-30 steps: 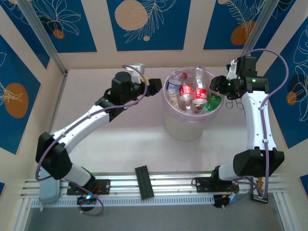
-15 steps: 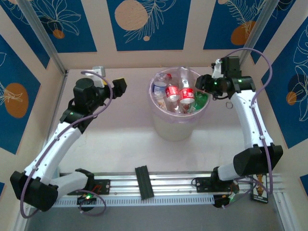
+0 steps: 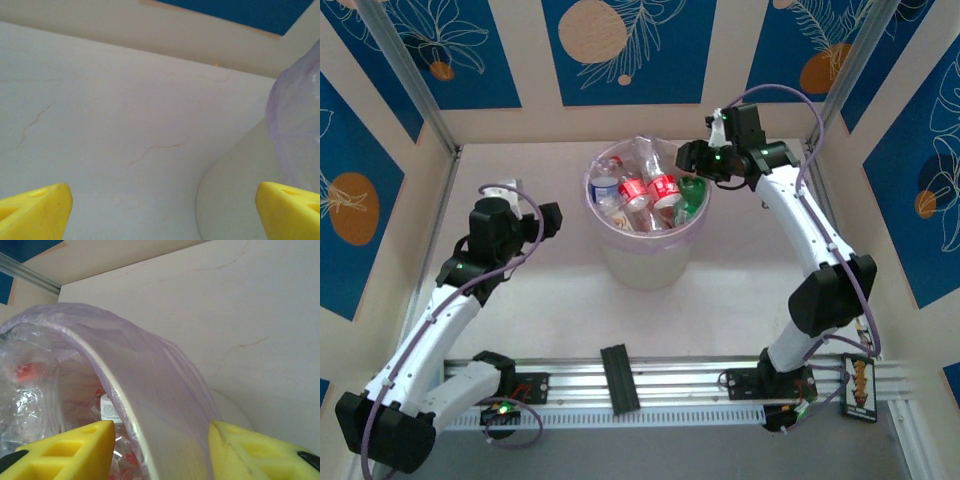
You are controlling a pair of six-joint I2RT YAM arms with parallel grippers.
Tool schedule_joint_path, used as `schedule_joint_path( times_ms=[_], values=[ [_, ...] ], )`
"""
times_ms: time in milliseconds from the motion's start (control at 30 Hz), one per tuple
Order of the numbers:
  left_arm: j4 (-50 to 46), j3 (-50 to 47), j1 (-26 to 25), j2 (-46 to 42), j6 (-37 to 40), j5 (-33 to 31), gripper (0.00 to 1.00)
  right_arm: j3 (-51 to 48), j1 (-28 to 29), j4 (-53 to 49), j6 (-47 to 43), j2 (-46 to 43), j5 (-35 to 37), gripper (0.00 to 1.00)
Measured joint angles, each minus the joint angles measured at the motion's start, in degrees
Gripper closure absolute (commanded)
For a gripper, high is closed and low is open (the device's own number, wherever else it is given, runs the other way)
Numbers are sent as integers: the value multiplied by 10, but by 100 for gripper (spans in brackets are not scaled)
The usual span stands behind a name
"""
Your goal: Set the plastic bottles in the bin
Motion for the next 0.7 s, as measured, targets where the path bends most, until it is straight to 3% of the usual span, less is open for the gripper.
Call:
schedule_joint_path(
  times_ms=[200, 400, 533, 700],
  values=[
    [0, -23, 15, 13, 21, -39, 0, 44, -13, -26, -25, 10, 11, 1],
    [55, -80, 25, 70, 56, -102, 0, -17, -102, 0, -74, -59, 36, 1],
    [121, -124, 40, 116, 93, -150, 0, -155, -152, 73, -118, -115, 66, 1],
    [233, -167, 61, 192, 141, -181, 0, -353, -158, 226, -164, -101, 132, 1]
  ],
)
